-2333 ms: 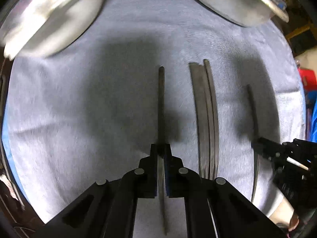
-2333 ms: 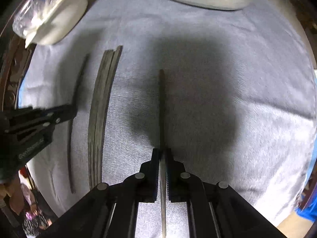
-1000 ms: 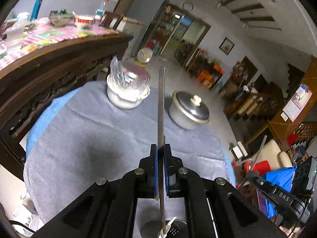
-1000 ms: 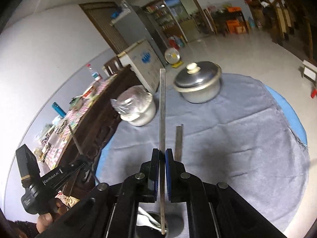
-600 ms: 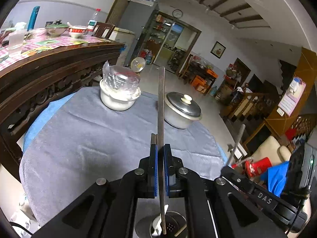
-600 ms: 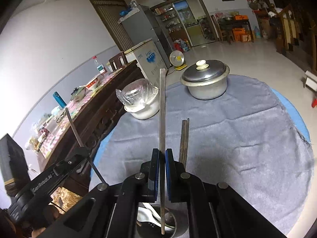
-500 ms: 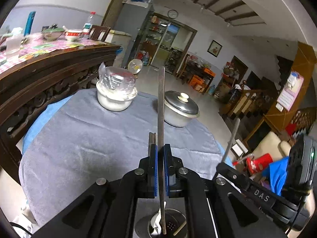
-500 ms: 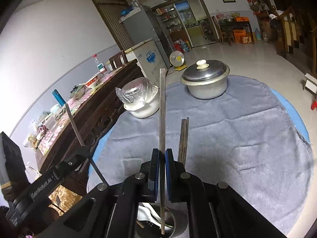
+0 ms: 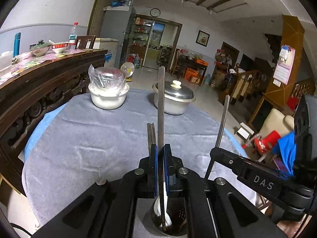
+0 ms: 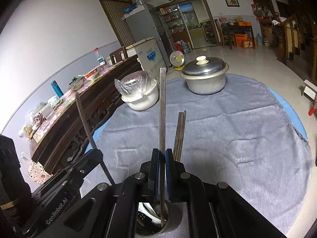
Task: Organize utensils
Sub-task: 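Lift both chopsticks upright and lower them into the black cup, then open both tools and withdraw them from the cup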
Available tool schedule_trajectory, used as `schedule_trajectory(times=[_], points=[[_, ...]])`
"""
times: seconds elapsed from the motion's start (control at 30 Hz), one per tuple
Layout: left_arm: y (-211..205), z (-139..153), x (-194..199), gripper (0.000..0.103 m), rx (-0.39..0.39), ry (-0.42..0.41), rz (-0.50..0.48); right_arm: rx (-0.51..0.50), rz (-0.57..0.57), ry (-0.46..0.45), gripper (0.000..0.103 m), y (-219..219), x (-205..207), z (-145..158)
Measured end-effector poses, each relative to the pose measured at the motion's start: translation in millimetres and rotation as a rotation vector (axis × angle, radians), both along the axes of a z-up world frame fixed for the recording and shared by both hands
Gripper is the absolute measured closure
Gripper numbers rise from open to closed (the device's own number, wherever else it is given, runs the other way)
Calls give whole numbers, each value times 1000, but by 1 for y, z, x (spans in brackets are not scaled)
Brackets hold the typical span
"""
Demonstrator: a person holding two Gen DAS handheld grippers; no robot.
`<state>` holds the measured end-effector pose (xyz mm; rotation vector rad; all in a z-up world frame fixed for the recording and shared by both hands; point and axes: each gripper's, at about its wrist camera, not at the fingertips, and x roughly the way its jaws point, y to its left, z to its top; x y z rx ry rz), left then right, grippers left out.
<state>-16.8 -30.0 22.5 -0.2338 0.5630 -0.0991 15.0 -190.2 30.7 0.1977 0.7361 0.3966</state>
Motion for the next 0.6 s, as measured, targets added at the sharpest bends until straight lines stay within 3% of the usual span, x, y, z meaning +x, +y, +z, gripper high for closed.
schedule_trajectory(times=[0.6], points=[[-10,-19,-20,97,33,37,-49,-50,40,11,96,6,-29,-18]])
